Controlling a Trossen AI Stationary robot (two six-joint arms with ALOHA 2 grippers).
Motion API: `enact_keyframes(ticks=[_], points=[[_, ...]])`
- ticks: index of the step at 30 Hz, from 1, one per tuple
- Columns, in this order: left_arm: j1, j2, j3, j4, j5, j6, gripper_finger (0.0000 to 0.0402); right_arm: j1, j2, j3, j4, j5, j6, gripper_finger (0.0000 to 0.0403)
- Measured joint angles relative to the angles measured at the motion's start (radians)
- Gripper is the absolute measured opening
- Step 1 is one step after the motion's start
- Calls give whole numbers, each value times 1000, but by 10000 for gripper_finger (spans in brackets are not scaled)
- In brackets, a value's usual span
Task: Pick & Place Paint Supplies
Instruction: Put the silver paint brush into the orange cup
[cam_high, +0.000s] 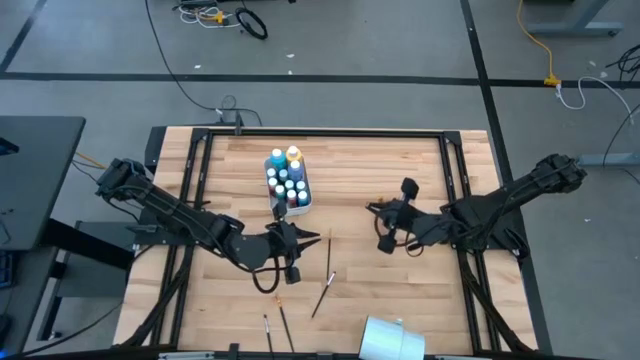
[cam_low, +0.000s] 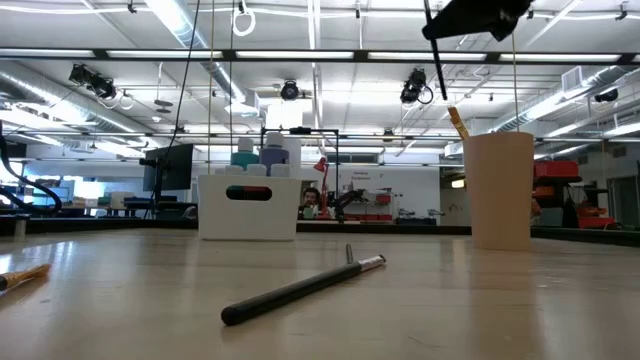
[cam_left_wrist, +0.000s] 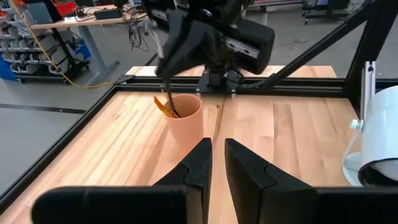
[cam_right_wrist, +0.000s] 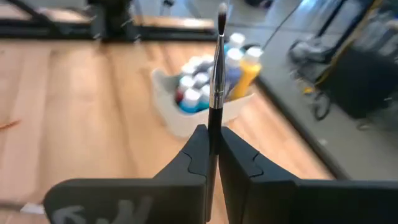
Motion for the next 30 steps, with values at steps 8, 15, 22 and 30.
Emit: enact_keyframes(ticks=[8, 15, 22, 30], points=[[0, 0, 0, 0, 2, 0, 54, 2, -1, 0, -228, -72, 62, 17], [0, 0, 0, 0, 6, 0, 54, 1, -1, -4, -263, -123, 92, 17], [0, 0, 0, 0, 7, 0, 54, -6, 2, -113, -231, -160, 61, 20], [0, 0, 0, 0, 7, 0, 54, -41, 3, -164, -227, -164, 42, 34]])
